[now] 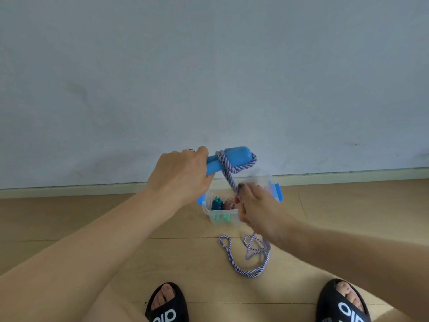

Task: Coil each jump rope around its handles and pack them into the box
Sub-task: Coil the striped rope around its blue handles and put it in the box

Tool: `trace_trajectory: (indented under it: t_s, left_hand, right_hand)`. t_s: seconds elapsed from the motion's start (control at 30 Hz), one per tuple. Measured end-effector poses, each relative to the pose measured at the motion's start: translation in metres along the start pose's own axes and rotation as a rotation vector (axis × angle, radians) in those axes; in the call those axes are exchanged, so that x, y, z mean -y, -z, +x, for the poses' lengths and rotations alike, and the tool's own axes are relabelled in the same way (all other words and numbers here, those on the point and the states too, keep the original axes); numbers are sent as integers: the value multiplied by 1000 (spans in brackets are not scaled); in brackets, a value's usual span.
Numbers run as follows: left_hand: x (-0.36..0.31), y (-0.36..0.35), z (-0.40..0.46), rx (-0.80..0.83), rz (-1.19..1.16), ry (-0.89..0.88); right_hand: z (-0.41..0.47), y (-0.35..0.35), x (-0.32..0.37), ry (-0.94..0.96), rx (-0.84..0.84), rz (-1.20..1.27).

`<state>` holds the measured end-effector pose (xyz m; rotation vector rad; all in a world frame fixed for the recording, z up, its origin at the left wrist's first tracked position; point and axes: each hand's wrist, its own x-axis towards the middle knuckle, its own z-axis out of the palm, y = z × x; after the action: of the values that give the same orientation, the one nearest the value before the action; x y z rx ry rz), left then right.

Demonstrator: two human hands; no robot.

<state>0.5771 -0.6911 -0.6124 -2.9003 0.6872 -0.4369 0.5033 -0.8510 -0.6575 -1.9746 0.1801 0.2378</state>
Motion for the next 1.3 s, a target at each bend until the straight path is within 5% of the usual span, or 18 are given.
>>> trace_trajectory:
  t_s: [0.27,0.43,0.63,0.9,1.03,1.2,1.3]
  left_hand:
    - [-10,-21,-9,125,91,-139]
    - [-18,-21,-21,216,154,-282]
    - [-43,-5,-37,138,62,-358]
    - [-35,16,-37,-10,-19,-359]
    - [-29,25,-37,3,-100,-180]
    - [-12,14,-15,43,-162,-11]
    - [-5,0,-7,99,-127,26]
  right_hand:
    - [-19,29,35,265,2,-648]
    - [-16,49,59,392,24,-699]
    - [26,69,59,415,-59,-821]
    - [47,61,33,214,158,-465]
    - [34,57,16,19,255,-245]
    - [16,15,4,-59,73,-36]
    - [0,2,-2,7,70,-220]
